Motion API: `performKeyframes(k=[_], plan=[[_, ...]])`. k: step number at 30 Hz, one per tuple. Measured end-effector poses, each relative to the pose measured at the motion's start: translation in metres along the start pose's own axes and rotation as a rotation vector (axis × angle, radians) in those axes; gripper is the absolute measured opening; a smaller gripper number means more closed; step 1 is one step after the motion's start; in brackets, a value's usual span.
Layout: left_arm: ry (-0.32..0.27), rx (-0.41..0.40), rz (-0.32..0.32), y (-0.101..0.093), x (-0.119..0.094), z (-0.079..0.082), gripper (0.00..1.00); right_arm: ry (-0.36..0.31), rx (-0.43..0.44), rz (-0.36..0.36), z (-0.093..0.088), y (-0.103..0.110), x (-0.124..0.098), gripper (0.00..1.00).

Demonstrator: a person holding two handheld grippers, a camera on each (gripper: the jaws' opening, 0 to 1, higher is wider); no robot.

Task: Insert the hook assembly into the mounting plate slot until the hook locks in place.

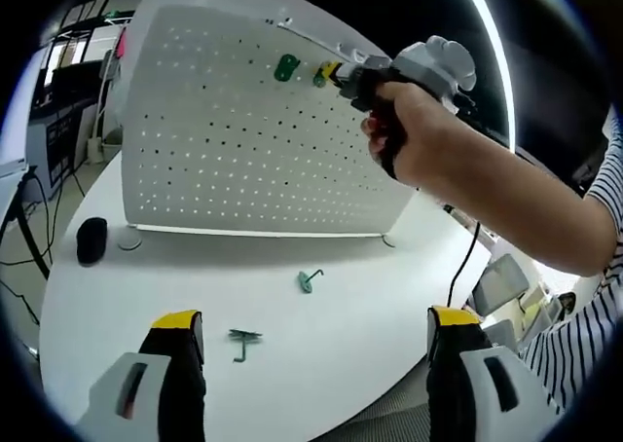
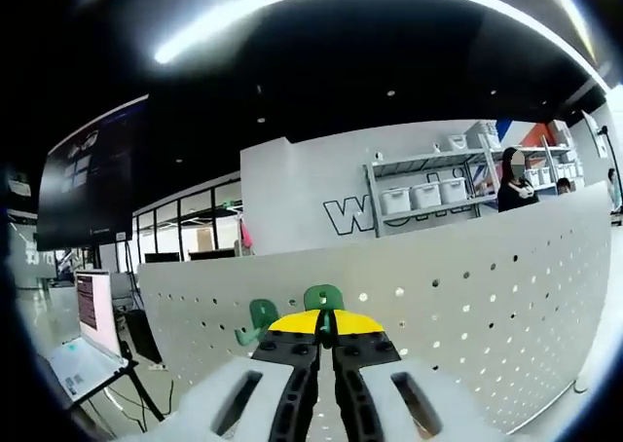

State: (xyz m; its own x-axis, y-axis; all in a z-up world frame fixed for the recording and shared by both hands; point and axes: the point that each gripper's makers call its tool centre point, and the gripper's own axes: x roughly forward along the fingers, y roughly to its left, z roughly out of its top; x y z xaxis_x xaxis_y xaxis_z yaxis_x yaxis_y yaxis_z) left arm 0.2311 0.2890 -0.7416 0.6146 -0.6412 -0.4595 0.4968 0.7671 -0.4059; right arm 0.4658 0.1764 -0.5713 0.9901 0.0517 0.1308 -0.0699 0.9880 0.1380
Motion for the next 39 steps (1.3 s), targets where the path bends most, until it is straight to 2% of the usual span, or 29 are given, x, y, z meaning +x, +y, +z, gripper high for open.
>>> performKeyframes(k=[11, 12, 13, 15, 18, 21, 29, 31, 35, 38, 39], plan=[[0.006, -0.014, 0.001, 0.006, 0.002, -0.001, 0.97, -0.009, -0.004, -0.024, -0.005, -0.002, 0.006, 0.0], [0.007, -0.016, 0.001, 0.006, 0.002, -0.001, 0.97, -0.026, -0.093, -0.016, -0.001, 0.0, 0.008, 0.0], [0.008, -0.016, 0.001, 0.007, 0.002, -0.001, 0.97, -0.025, -0.096, -0.029, -0.002, -0.001, 0.008, 0.0], [0.01, -0.015, 0.003, 0.008, 0.002, -0.001, 0.97, -0.005, 0.007, -0.043, -0.008, -0.003, 0.01, 0.0], [0.011, -0.015, 0.009, 0.01, 0.002, -0.001, 0.96, -0.012, -0.017, -0.046, -0.006, -0.003, 0.01, 0.0], [0.041, 0.038, 0.026, 0.012, 0.0, -0.006, 0.96, -0.016, -0.011, -0.05, -0.006, -0.004, 0.01, 0.0], [0.016, 0.007, 0.041, 0.015, -0.005, -0.004, 0.96, 0.057, -0.066, -0.077, -0.009, -0.003, 0.013, 0.01], [0.012, 0.002, 0.041, 0.015, -0.006, -0.005, 0.96, 0.087, -0.044, -0.075, -0.013, -0.002, 0.013, 0.03], [0.011, -0.007, 0.056, 0.016, -0.009, -0.006, 0.95, 0.084, -0.025, -0.051, -0.01, 0.006, 0.01, 0.13], [0.015, 0.003, 0.063, 0.014, -0.013, -0.008, 0.96, 0.098, -0.058, -0.028, -0.011, 0.009, 0.009, 0.17], [0.018, 0.008, 0.07, 0.014, -0.015, -0.009, 0.96, 0.093, -0.098, -0.028, -0.007, 0.008, 0.007, 0.19]])
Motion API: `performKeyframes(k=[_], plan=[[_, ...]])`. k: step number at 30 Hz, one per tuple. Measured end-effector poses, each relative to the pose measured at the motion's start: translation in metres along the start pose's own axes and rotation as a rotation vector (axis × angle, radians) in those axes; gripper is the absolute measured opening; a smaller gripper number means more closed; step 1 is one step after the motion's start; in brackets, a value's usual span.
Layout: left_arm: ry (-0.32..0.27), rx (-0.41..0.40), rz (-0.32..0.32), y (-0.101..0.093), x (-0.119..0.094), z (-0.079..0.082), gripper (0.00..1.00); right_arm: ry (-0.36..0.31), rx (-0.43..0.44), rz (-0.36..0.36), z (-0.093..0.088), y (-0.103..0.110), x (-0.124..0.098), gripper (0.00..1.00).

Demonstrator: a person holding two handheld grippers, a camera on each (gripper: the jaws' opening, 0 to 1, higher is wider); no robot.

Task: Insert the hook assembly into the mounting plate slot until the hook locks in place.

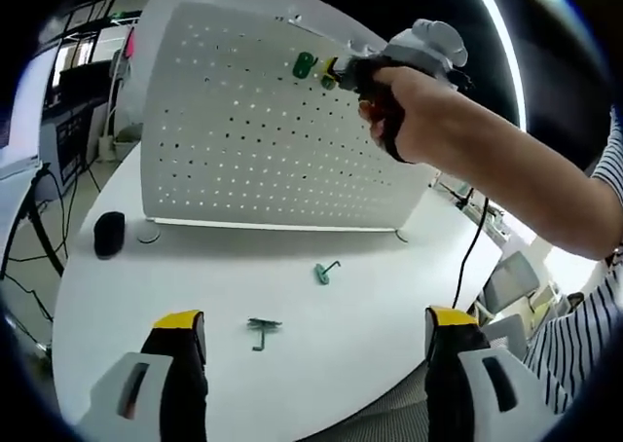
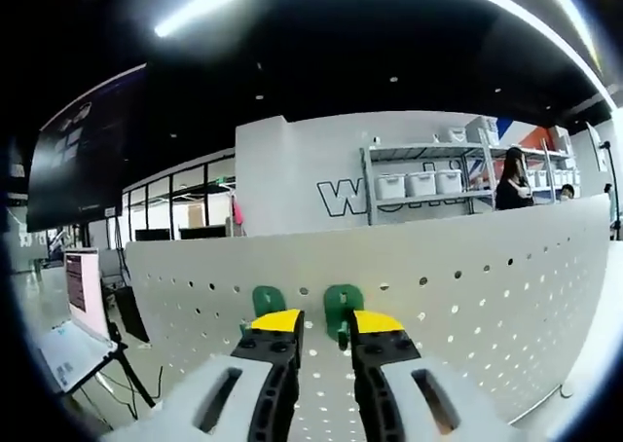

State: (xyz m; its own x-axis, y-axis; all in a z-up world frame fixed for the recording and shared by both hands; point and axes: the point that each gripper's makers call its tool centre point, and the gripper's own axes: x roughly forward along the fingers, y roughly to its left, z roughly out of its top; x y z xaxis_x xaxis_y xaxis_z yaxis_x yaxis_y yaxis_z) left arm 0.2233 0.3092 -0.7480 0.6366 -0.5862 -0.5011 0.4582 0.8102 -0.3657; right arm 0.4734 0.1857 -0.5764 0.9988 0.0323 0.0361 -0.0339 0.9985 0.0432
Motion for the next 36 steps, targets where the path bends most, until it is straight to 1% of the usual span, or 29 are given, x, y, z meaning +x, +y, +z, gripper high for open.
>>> performKeyframes(k=[1, 3, 4, 6, 8, 9, 12, 14, 16, 19, 20, 23, 27, 29, 30, 32, 34, 36], plan=[[0.001, 0.002, 0.004, 0.0, -0.001, -0.001, 0.96, 0.0, -0.009, 0.001, 0.002, 0.0, -0.002, 0.2], [0.003, -0.003, 0.009, 0.001, -0.002, -0.003, 0.96, -0.038, 0.006, 0.018, 0.016, 0.0, -0.007, 0.21], [0.005, -0.005, 0.009, 0.001, -0.003, -0.004, 0.96, -0.043, 0.014, 0.034, 0.02, 0.001, -0.009, 0.22], [0.008, -0.004, 0.01, 0.0, -0.004, -0.005, 0.96, -0.045, 0.019, 0.048, 0.024, 0.0, -0.012, 0.23], [0.008, -0.002, 0.011, -0.001, -0.005, -0.005, 0.96, -0.049, 0.022, 0.083, 0.028, 0.0, -0.016, 0.24], [0.005, -0.001, 0.013, -0.001, -0.006, -0.005, 0.96, -0.047, 0.022, 0.086, 0.029, -0.003, -0.018, 0.25], [0.0, -0.003, 0.016, -0.003, -0.009, -0.005, 0.96, -0.046, 0.049, 0.125, 0.032, -0.01, -0.028, 0.28], [0.0, 0.0, 0.019, -0.004, -0.011, -0.006, 0.96, -0.021, 0.005, 0.188, 0.031, -0.007, -0.035, 0.26], [-0.007, 0.005, 0.033, -0.004, -0.014, -0.006, 0.96, -0.024, -0.025, 0.211, 0.034, -0.011, -0.046, 0.26], [-0.01, -0.005, 0.045, -0.002, -0.017, -0.008, 0.96, -0.014, -0.044, 0.253, 0.034, -0.017, -0.062, 0.26], [-0.011, -0.007, 0.048, -0.002, -0.017, -0.009, 0.96, -0.009, -0.054, 0.276, 0.032, -0.017, -0.068, 0.26], [-0.007, -0.007, 0.051, -0.004, -0.02, -0.012, 0.95, 0.035, -0.085, 0.346, 0.019, -0.02, -0.088, 0.26], [-0.019, -0.003, 0.056, -0.006, -0.024, -0.011, 0.94, 0.102, -0.1, 0.374, -0.004, -0.031, -0.112, 0.27], [-0.018, -0.005, 0.058, -0.006, -0.024, -0.012, 0.94, 0.123, -0.114, 0.371, -0.014, -0.038, -0.123, 0.27], [-0.017, -0.004, 0.058, -0.007, -0.025, -0.012, 0.94, 0.148, -0.115, 0.372, -0.021, -0.042, -0.129, 0.28], [-0.017, -0.004, 0.059, -0.008, -0.026, -0.013, 0.95, 0.167, -0.112, 0.373, -0.028, -0.047, -0.136, 0.29], [-0.013, -0.006, 0.057, -0.01, -0.027, -0.014, 0.95, 0.201, -0.122, 0.376, -0.039, -0.054, -0.147, 0.3], [-0.013, -0.004, 0.056, -0.012, -0.028, -0.014, 0.95, 0.241, -0.122, 0.391, -0.05, -0.056, -0.157, 0.31]])
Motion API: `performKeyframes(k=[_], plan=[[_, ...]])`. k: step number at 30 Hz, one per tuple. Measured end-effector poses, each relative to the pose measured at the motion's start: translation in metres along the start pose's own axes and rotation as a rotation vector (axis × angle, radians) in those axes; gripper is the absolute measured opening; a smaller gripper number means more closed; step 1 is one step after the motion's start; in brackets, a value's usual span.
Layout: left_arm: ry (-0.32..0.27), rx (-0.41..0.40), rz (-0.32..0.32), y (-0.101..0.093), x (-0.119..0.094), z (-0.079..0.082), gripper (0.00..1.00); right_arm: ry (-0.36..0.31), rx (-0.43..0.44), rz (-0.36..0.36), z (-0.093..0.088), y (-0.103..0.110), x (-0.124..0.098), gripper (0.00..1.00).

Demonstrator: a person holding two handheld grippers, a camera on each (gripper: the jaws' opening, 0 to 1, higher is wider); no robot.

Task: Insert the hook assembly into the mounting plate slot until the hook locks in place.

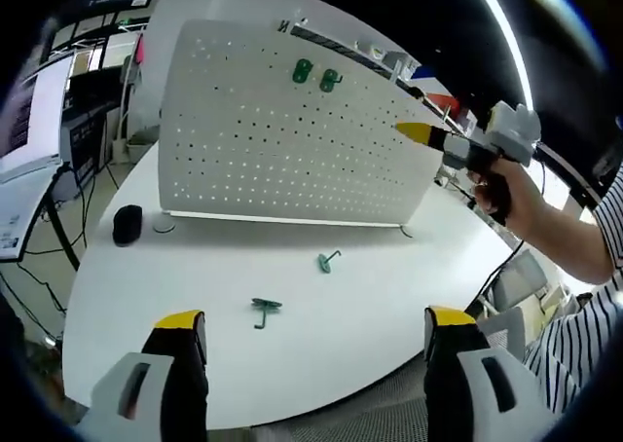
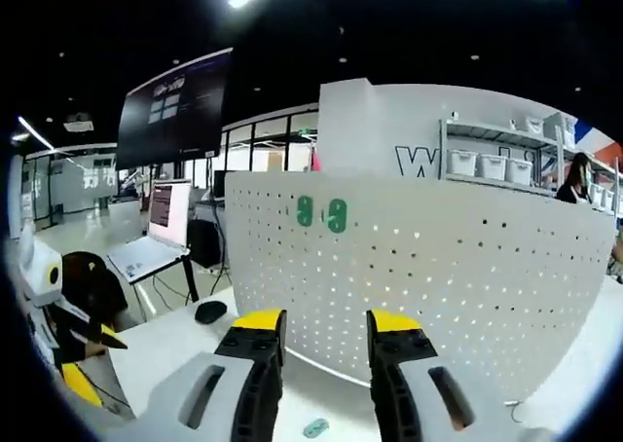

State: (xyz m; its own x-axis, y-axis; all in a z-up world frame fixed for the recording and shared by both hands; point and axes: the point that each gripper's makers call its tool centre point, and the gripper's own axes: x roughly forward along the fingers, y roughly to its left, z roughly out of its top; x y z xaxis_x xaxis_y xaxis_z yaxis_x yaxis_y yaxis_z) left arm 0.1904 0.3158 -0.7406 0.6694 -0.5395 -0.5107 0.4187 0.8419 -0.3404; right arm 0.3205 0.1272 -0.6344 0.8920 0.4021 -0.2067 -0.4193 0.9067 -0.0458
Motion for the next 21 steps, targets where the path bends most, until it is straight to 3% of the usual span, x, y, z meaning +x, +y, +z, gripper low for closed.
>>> performKeyframes(k=[4, 17, 21], plan=[[0.006, 0.004, 0.004, -0.005, -0.002, -0.002, 0.95, 0.098, -0.073, 0.081, -0.03, 0.017, -0.016, 0.33], [0.014, -0.012, 0.032, -0.009, -0.01, -0.014, 0.95, 0.278, -0.115, 0.26, -0.102, 0.06, -0.063, 0.36], [0.026, -0.023, 0.037, -0.01, -0.009, -0.02, 0.96, 0.331, -0.105, 0.279, -0.123, 0.066, -0.078, 0.36]])
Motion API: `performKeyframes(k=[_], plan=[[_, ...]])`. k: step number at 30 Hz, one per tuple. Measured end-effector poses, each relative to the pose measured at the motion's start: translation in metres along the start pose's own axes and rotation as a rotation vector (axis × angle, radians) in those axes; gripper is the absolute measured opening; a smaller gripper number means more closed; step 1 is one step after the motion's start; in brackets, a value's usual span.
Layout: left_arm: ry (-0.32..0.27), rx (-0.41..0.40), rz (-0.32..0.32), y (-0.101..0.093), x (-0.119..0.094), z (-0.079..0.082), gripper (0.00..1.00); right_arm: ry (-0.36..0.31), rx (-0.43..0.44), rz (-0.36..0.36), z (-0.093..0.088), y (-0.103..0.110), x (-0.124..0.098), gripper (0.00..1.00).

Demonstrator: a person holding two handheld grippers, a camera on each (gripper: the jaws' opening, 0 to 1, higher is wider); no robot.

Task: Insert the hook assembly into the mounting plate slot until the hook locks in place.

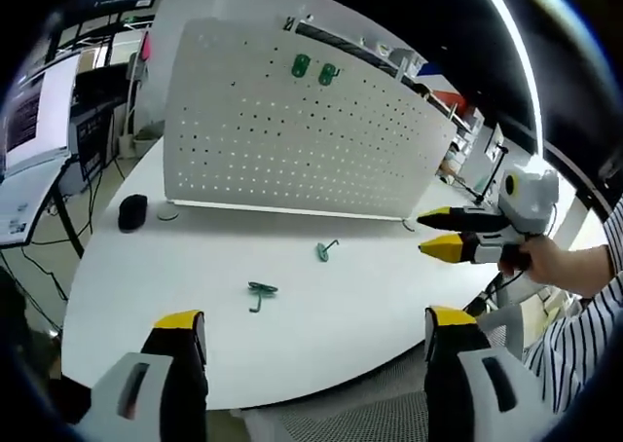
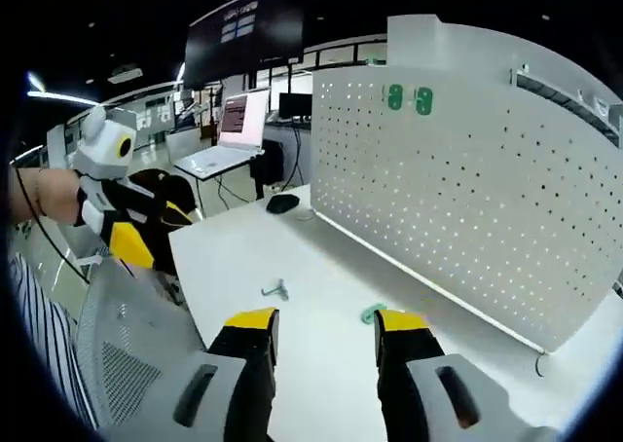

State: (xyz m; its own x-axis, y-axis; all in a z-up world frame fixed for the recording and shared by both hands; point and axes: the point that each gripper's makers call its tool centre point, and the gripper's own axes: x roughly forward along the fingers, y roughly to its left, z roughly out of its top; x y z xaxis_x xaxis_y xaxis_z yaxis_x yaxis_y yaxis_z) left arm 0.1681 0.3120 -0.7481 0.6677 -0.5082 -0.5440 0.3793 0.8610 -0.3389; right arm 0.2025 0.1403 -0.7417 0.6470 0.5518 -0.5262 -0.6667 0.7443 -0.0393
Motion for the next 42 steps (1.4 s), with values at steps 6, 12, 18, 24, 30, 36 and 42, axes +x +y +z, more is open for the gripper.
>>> performKeyframes(k=[6, 12, 18, 24, 30, 36, 42], plan=[[0.017, 0.007, -0.004, -0.003, 0.002, -0.002, 0.96, 0.115, 0.03, 0.037, -0.042, 0.016, -0.008, 0.36], [0.051, 0.051, 0.007, -0.001, 0.002, -0.008, 0.97, 0.163, 0.016, 0.056, -0.061, 0.029, -0.022, 0.37], [0.085, 0.034, 0.011, 0.003, 0.001, -0.013, 0.96, 0.191, 0.011, 0.076, -0.068, 0.035, -0.022, 0.37], [0.111, 0.007, 0.024, 0.01, 0.003, -0.014, 0.95, 0.252, 0.009, 0.131, -0.077, 0.045, -0.012, 0.33], [0.134, -0.025, 0.051, 0.02, 0.0, -0.014, 0.96, 0.296, -0.021, 0.19, -0.082, 0.053, 0.016, 0.3], [0.142, -0.051, 0.057, 0.024, 0.002, -0.016, 0.95, 0.313, -0.081, 0.25, -0.08, 0.061, 0.048, 0.29], [0.128, -0.078, 0.067, 0.028, 0.002, -0.014, 0.95, 0.318, -0.094, 0.292, -0.072, 0.063, 0.085, 0.28]])
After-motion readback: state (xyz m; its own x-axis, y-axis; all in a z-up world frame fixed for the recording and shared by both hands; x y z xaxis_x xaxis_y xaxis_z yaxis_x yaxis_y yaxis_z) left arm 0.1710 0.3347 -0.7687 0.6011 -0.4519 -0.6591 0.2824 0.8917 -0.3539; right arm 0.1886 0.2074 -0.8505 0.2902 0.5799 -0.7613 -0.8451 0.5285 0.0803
